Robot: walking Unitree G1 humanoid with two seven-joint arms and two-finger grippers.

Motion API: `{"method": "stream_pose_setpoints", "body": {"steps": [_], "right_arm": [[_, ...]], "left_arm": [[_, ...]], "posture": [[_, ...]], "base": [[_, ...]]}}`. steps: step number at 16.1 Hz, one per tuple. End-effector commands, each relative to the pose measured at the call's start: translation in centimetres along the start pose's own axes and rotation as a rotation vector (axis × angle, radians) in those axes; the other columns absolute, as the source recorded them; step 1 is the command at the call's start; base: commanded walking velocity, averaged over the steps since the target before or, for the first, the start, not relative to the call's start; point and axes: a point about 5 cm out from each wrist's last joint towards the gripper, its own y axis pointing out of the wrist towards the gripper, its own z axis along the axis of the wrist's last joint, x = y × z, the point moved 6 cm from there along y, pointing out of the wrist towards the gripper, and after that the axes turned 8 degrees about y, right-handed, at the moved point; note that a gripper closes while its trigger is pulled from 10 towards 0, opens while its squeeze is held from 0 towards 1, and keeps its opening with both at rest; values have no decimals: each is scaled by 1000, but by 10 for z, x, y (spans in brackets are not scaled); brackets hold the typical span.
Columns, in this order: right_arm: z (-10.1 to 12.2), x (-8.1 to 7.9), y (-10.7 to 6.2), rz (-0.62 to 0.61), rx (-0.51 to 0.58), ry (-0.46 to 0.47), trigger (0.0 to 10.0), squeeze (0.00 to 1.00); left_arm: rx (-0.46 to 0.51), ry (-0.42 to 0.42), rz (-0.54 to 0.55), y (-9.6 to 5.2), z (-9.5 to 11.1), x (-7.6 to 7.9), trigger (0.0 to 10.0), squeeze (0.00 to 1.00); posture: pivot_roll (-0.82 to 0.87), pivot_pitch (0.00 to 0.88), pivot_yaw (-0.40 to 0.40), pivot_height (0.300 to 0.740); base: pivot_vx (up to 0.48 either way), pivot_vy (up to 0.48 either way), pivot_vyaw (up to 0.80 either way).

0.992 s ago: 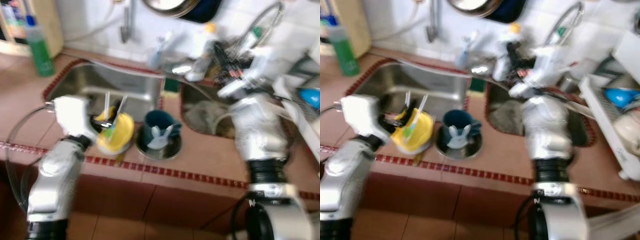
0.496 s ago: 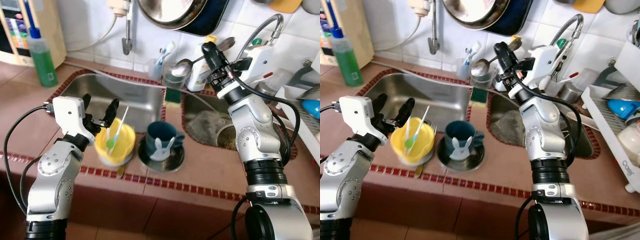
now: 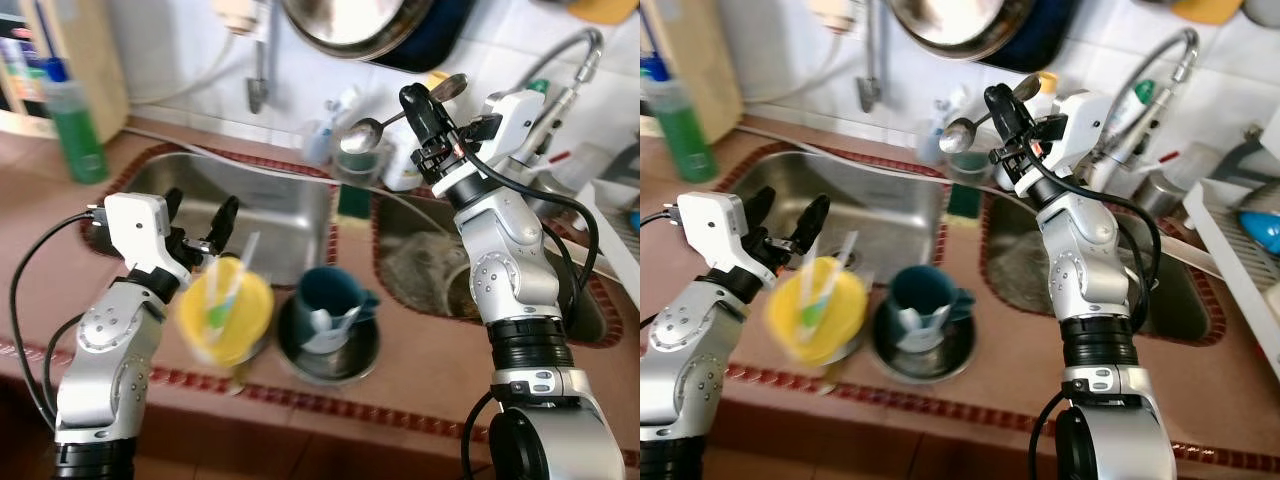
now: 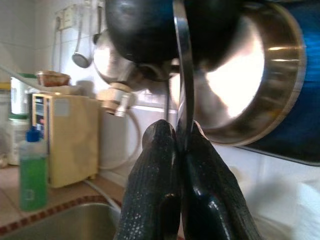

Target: Kitchen organization

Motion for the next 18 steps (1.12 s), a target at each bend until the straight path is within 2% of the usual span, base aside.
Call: {"method": "stream_pose_setpoints", "body": {"steps": [1, 3, 5, 6, 7, 8, 12, 15, 16, 18], "right_arm": [[14, 6, -1, -14, 35, -20, 10000, 0], [12, 7, -2, -18, 27, -9, 10000, 0], [4, 30, -4, -130, -36, -13, 10000, 0], [3, 33, -4, -140, -41, -15, 10000, 0], [-1, 45, -9, -179, -69, -5, 10000, 0], [-5, 55, -13, -202, -99, 2, 10000, 0], [-14, 67, -21, -196, -174, -7, 10000, 0], [-20, 68, -22, -158, -215, 4, 10000, 0], [-22, 63, -19, -116, -235, 31, 10000, 0], [-29, 54, -16, -58, -261, 66, 10000, 0]], "left_arm": [[7, -1, -23, 2, 4, 7, 10000, 0], [7, -17, -19, 2, 5, 8, 10000, 0], [1, -18, -23, 2, 9, 7, 10000, 0], [-1, -14, -25, 2, 10, 7, 10000, 0], [-7, 6, -47, 2, 14, 11, 10000, 0], [-2, 28, -89, 2, 21, 19, 10000, 0], [27, 56, -228, 0, 40, 49, 10000, 0], [34, 51, -287, 1, 49, 62, 10000, 0], [35, 52, -328, -1, 54, 72, 10000, 0], [33, 46, -356, -3, 57, 78, 10000, 0]], "posture": [[65, 0, -133, 732], [65, 0, -132, 732], [65, 0, -132, 732], [65, 0, -132, 732], [63, 0, -133, 732], [60, 0, -134, 732], [37, 19, -126, 732], [30, 53, -129, 732], [19, 89, -127, 732], [12, 112, -124, 732]], "base": [[0, 0, 0], [0, 0, 0], [0, 0, 0], [0, 0, 0], [0, 0, 0], [0, 0, 0], [0, 0, 0], [0, 0, 0], [0, 0, 0], [0, 0, 0]]}}
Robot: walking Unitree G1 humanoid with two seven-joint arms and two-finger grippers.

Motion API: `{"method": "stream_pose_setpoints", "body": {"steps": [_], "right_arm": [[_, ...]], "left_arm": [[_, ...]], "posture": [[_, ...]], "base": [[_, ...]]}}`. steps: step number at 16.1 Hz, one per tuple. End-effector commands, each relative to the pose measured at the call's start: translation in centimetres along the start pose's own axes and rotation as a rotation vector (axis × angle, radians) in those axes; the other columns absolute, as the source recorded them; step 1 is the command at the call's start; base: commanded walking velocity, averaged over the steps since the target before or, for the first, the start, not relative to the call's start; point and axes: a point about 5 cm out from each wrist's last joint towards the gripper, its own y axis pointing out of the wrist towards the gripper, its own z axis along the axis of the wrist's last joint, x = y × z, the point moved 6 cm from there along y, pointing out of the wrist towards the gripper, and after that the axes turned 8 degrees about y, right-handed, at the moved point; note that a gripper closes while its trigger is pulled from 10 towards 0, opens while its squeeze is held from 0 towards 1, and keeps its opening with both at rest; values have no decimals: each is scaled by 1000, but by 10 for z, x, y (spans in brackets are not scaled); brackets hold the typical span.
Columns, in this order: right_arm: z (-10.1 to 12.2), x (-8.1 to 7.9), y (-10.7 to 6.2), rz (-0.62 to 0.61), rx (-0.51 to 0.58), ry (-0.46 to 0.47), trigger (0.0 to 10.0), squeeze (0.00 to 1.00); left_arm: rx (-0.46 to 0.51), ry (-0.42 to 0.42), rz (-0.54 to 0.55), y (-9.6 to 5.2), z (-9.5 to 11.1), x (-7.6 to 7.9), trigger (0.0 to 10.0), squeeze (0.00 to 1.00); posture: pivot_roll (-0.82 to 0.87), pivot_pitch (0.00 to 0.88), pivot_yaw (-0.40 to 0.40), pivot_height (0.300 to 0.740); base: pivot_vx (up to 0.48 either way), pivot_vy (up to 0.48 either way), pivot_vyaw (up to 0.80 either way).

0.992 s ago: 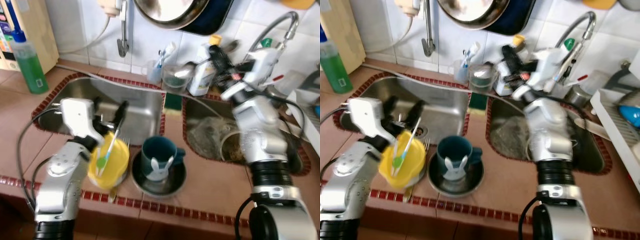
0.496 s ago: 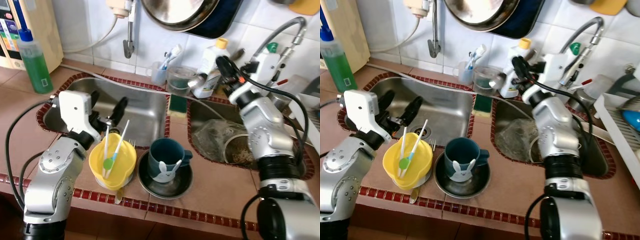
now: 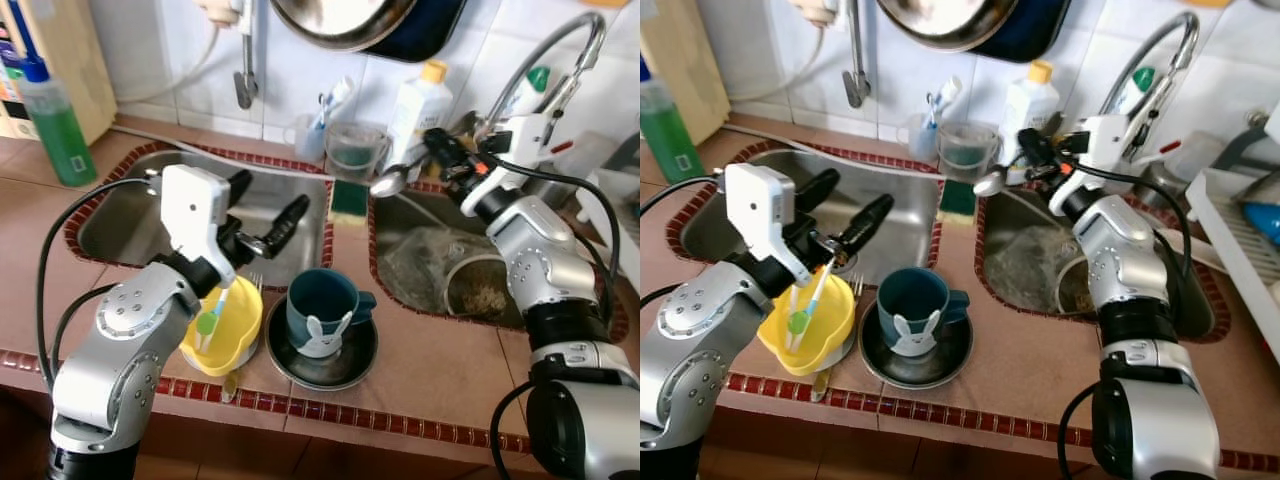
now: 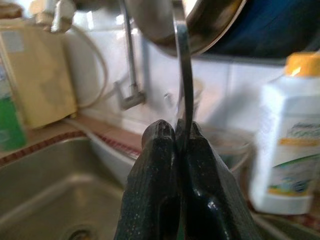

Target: Kitchen organization

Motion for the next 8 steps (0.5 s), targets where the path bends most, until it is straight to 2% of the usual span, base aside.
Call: {"method": "stream_pose_setpoints", "body": {"steps": [1, 3, 5, 8], "right_arm": [[2, -7, 6, 40, -11, 10, 10000, 0], [-7, -19, 15, 100, -46, 25, 10000, 0], [-12, -26, 19, 144, -69, 51, 10000, 0], [-20, -44, 28, 237, -115, 117, 10000, 0]], "left_arm": [[21, 11, -50, 3, 10, 11, 10000, 0], [6, 19, -67, 5, 11, 14, 10000, 0], [-15, 27, -50, 6, 10, 10, 10000, 0], [-47, 46, 14, 5, 10, -6, 10000, 0]], "posture": [[8, 133, -122, 732], [3, 172, -119, 732], [2, 198, -118, 732], [8, 248, -129, 732]], "base": [[0, 0, 0], [0, 0, 0], [0, 0, 0], [0, 0, 0]]}}
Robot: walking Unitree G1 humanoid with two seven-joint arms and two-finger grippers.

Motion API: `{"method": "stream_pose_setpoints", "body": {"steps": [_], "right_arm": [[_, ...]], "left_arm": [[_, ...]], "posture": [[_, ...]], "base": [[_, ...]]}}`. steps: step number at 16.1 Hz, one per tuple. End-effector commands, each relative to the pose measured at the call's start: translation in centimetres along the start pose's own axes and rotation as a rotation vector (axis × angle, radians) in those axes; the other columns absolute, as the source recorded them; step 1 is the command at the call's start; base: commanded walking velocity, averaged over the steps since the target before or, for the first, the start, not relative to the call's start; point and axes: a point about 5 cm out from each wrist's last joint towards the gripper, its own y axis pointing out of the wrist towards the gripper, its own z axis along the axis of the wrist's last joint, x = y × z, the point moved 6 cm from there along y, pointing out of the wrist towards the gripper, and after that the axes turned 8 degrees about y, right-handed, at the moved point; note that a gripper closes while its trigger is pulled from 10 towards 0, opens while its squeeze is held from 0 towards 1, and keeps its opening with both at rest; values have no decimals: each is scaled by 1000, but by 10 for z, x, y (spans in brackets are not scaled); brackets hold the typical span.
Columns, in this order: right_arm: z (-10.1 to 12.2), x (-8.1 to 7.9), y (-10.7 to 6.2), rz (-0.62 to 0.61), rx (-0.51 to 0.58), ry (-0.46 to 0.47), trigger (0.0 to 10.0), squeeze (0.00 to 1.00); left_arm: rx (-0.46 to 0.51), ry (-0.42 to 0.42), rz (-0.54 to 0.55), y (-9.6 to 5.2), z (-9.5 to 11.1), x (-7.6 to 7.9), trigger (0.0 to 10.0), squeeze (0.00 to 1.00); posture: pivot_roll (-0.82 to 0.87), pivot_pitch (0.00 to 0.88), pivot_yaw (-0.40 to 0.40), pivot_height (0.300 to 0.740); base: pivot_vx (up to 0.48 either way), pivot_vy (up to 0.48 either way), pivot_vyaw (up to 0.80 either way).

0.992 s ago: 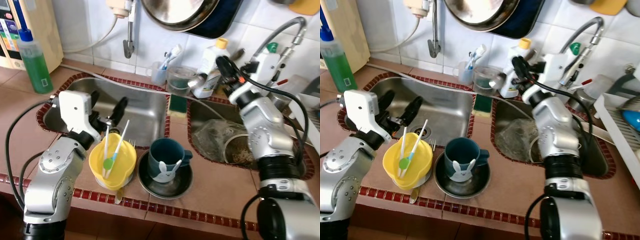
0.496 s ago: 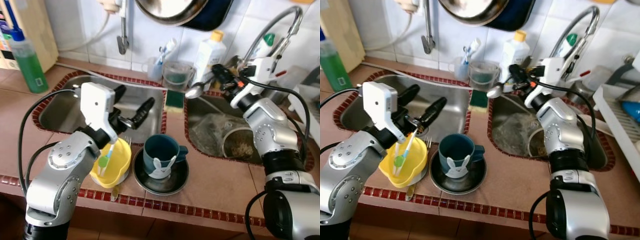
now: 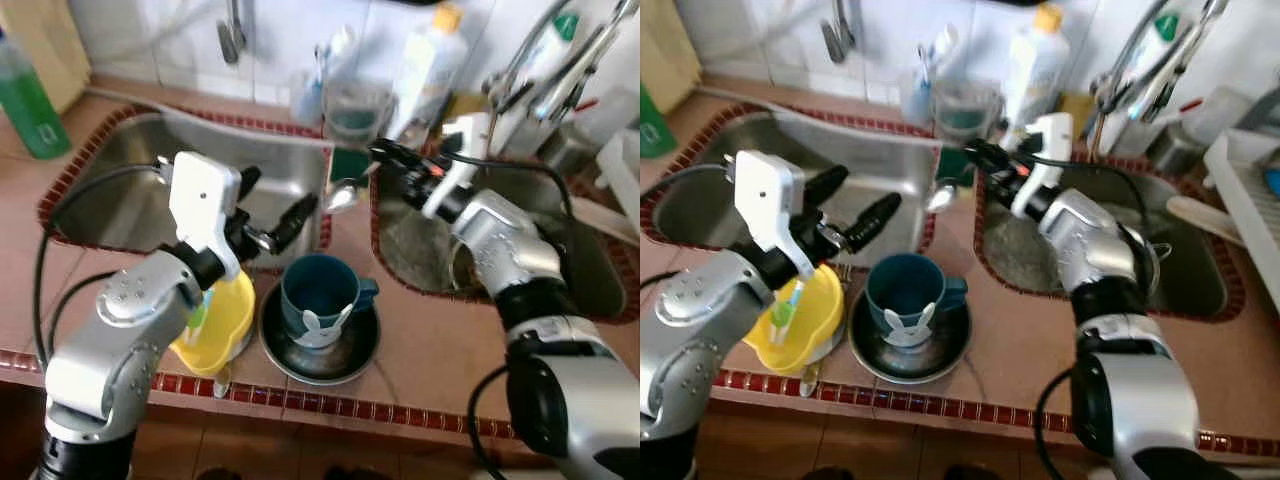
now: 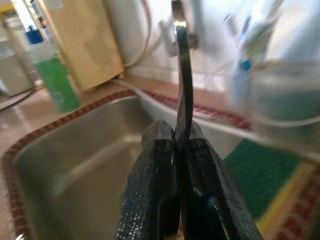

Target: Kitchen organization

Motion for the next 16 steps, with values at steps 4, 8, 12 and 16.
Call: {"method": "stream_pose_setpoints", "body": {"steps": [4, 8, 12, 16], "right_arm": [[12, -27, 18, 174, -1, 92, 10000, 0], [20, -51, 26, 328, -2, 162, 10000, 0], [16, -59, 30, 372, -25, 175, 10000, 0], [8, -54, 32, 331, -44, 203, 10000, 0]], "left_arm": [[-10, 22, 38, -8, 8, -12, 10000, 0], [-16, 25, 6, -15, 13, -4, 10000, 0], [-5, 36, -18, -19, 23, 1, 10000, 0], [-23, 63, -10, -28, 27, -3, 10000, 0]], "posture": [[23, 272, -147, 732], [40, 280, -161, 732], [71, 284, -174, 732], [101, 284, -183, 732]], "base": [[0, 0, 0], [0, 0, 0], [0, 0, 0], [0, 0, 0]]}}
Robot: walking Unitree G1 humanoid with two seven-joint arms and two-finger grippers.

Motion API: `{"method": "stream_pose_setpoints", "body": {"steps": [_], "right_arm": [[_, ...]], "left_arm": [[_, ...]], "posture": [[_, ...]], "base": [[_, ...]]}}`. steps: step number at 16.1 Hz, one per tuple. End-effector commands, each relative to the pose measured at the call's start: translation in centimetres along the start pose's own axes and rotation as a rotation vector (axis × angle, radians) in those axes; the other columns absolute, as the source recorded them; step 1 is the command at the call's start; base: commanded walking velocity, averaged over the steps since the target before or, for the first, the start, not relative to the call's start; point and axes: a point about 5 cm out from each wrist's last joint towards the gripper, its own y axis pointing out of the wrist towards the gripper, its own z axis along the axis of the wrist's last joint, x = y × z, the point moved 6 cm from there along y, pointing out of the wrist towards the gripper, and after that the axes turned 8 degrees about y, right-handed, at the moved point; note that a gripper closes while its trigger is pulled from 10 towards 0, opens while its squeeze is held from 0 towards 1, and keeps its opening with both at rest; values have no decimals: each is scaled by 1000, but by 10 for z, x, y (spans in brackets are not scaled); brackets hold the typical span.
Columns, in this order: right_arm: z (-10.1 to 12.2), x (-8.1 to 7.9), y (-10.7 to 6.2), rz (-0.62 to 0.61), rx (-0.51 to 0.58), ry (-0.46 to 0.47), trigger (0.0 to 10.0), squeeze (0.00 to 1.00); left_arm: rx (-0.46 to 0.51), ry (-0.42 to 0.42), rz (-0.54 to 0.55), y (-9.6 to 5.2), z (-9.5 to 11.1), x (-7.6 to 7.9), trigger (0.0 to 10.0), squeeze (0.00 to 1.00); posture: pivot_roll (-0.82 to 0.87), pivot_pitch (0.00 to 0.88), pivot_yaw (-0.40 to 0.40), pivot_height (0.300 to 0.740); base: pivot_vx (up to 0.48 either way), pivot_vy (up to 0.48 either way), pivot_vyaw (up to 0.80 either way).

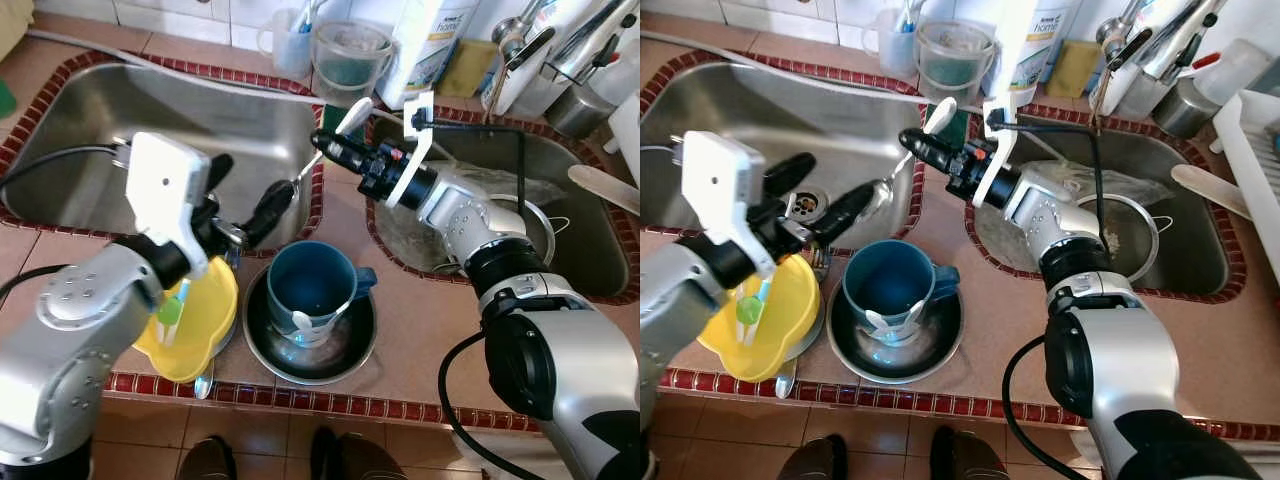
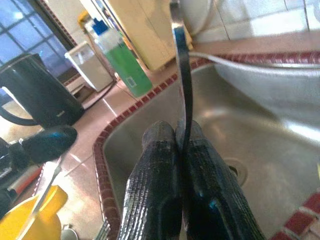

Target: Kitchen organization

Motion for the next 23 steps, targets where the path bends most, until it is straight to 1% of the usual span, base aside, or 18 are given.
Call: {"method": "stream_pose_setpoints", "body": {"steps": [1, 2, 3, 4, 12, 15, 16, 19, 20, 21, 22, 23], "right_arm": [[9, -1, 1, -4, 19, -18, 10000, 0], [8, 2, 0, -21, 22, -14, 10000, 0], [8, 3, -1, -25, 31, 4, 10000, 98], [9, 5, -3, -30, 41, 20, 10000, 1000], [17, 3, -3, -21, 69, -6, 10000, 1000], [21, 0, -2, -2, 82, -12, 10000, 1000], [24, 0, -1, -14, 86, -44, 10000, 1000], [38, -6, 0, 15, 122, -80, 10000, 1000], [40, -8, 0, 23, 127, -87, 10000, 1000], [51, -11, -3, 32, 157, -119, 10000, 1000], [57, -12, -4, 29, 176, -134, 10000, 1000], [61, -13, -4, 25, 193, -150, 10000, 827]], "left_arm": [[13, 3, -26, -3, 4, 7, 10000, 0], [7, 15, -25, -4, 5, 7, 10000, 0], [2, 16, -21, -6, 5, 7, 10000, 0], [-1, 14, -15, -9, 6, 5, 10000, 0], [8, 19, -2, -6, 11, 1, 10000, 0], [11, 26, 7, -6, 11, -3, 10000, 0], [14, 35, 14, -6, 12, -6, 10000, 0], [25, 64, 25, -3, 14, -12, 10000, 0], [28, 67, 31, -2, 14, -14, 10000, 0], [49, 60, 61, 2, 17, -22, 10000, 0], [57, 51, 72, 4, 17, -25, 10000, 0], [59, 50, 84, 5, 16, -27, 10000, 0]], "posture": [[103, 285, -184, 732], [111, 286, -185, 732], [120, 288, -185, 732], [123, 288, -184, 732], [123, 270, -179, 732], [127, 258, -176, 732], [128, 248, -174, 732], [127, 214, -169, 732], [126, 207, -169, 732], [123, 181, -165, 732], [122, 173, -165, 732], [119, 152, -162, 732]], "base": [[0, 0, 0], [0, 0, 0], [0, 0, 0], [0, 0, 0], [0, 0, 0], [0, 0, 0], [0, 0, 0], [0, 0, 0], [0, 0, 0], [0, 0, 0], [0, 0, 0], [0, 0, 0]]}}
